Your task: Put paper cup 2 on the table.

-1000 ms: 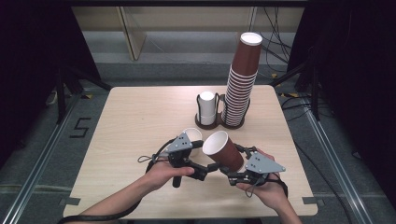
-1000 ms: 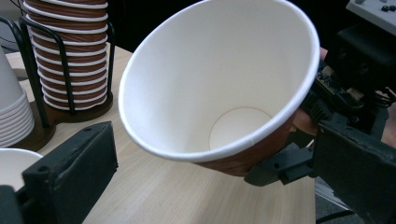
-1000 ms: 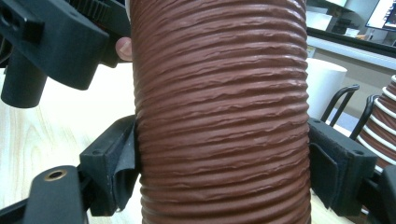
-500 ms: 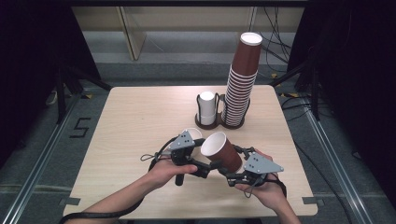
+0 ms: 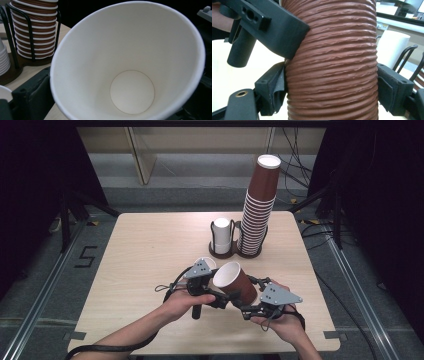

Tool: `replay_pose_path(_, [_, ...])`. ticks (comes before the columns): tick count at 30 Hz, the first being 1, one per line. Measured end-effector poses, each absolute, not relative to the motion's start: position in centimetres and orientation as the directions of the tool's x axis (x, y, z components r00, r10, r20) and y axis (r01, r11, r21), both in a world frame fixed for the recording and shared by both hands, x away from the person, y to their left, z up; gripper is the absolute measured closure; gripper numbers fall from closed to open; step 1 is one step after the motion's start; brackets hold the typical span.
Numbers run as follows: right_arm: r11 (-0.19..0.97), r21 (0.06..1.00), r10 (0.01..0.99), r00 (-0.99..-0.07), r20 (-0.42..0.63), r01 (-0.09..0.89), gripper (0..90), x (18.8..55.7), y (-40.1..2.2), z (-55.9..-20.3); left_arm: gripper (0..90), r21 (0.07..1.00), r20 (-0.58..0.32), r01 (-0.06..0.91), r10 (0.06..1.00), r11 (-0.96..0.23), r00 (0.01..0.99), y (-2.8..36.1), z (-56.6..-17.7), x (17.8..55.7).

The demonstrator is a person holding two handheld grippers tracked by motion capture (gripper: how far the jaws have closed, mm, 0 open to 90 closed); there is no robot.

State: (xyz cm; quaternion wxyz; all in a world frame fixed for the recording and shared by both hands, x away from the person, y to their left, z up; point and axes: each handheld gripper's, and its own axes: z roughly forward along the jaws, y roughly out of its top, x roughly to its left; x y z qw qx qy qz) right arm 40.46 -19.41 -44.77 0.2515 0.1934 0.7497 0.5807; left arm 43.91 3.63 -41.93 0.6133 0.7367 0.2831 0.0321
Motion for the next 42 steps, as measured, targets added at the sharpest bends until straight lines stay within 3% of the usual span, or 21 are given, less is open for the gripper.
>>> replay_pose_path(9, [0.239,0.969,0.559,-0.809,-0.183,-0.054,19.9,40.2,-19.2,-44.1,0.0,0.926,-0.29,0.365,0.442,-0.092,0.849,3.0,-41.8,43.5])
replay_pose_path(17, [0.233,0.972,0.56,-0.815,-0.15,-0.019,19.3,40.2,-19.2,-44.5,7.8,0.938,-0.256,0.331,0.446,-0.099,0.858,2.8,-41.6,43.3])
replay_pose_path(31, [0.262,0.965,0.559,-0.82,-0.127,0.029,16.5,40.2,-19.0,-44.8,12.5,0.953,-0.14,0.244,0.45,-0.181,0.882,2.6,-41.9,42.8])
replay_pose_path(42, [0.291,0.948,0.553,-0.831,-0.059,0.126,0.4,40.0,-18.8,-45.0,12.9,0.957,-0.055,0.179,0.464,-0.228,0.884,2.8,-41.7,42.2])
